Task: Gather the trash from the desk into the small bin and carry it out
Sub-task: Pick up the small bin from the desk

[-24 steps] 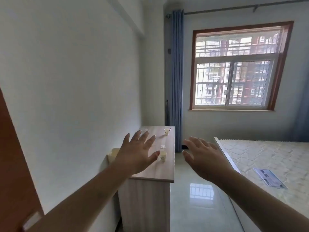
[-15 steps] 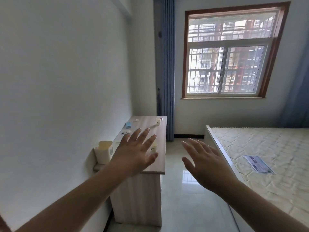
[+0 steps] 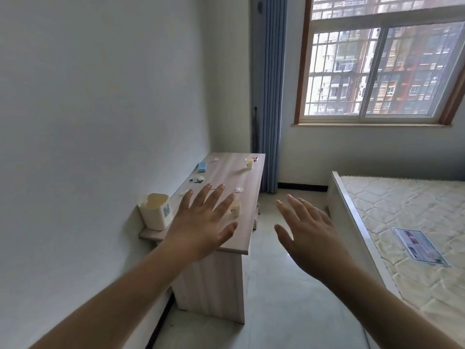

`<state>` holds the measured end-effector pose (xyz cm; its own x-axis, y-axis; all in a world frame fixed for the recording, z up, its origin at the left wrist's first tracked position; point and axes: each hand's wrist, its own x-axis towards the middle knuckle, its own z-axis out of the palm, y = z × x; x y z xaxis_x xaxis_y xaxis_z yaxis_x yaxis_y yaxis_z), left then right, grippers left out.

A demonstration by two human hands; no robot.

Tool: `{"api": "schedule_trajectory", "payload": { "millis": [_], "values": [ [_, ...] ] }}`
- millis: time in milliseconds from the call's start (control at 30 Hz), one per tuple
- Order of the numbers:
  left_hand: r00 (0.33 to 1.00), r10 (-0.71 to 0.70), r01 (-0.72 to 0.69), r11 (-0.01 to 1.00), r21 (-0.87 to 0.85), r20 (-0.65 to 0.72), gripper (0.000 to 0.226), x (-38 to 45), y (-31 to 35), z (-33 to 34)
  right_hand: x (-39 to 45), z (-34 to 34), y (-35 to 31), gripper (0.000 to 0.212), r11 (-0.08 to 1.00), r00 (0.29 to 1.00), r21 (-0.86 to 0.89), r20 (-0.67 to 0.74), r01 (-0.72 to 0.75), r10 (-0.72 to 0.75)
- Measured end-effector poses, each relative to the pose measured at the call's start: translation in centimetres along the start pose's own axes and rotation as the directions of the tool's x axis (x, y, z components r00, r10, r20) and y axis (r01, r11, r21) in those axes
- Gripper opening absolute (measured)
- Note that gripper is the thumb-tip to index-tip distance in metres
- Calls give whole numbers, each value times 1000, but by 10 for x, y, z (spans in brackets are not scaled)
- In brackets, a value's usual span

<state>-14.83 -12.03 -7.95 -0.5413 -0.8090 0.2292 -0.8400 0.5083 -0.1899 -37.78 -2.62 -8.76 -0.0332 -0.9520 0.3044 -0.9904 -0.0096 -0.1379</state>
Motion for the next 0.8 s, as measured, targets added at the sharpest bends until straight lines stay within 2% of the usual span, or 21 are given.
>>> {"api": "schedule_trajectory", "payload": {
  "millis": [300,700,800],
  "values": [
    [982,-165,161,986,52,91,70,15,-79,35,91,52,-45,60,990,990,42,24,136,-137],
    [948,-310,313,949,-35,77,67,30,-246,92,214,114,-158,62,968,967,42,62,246,-248],
    [938,-334,336,942,-10,91,69,32,-281,110,236,127,-178,60,964,961,31,78,263,-265]
  ]
}}
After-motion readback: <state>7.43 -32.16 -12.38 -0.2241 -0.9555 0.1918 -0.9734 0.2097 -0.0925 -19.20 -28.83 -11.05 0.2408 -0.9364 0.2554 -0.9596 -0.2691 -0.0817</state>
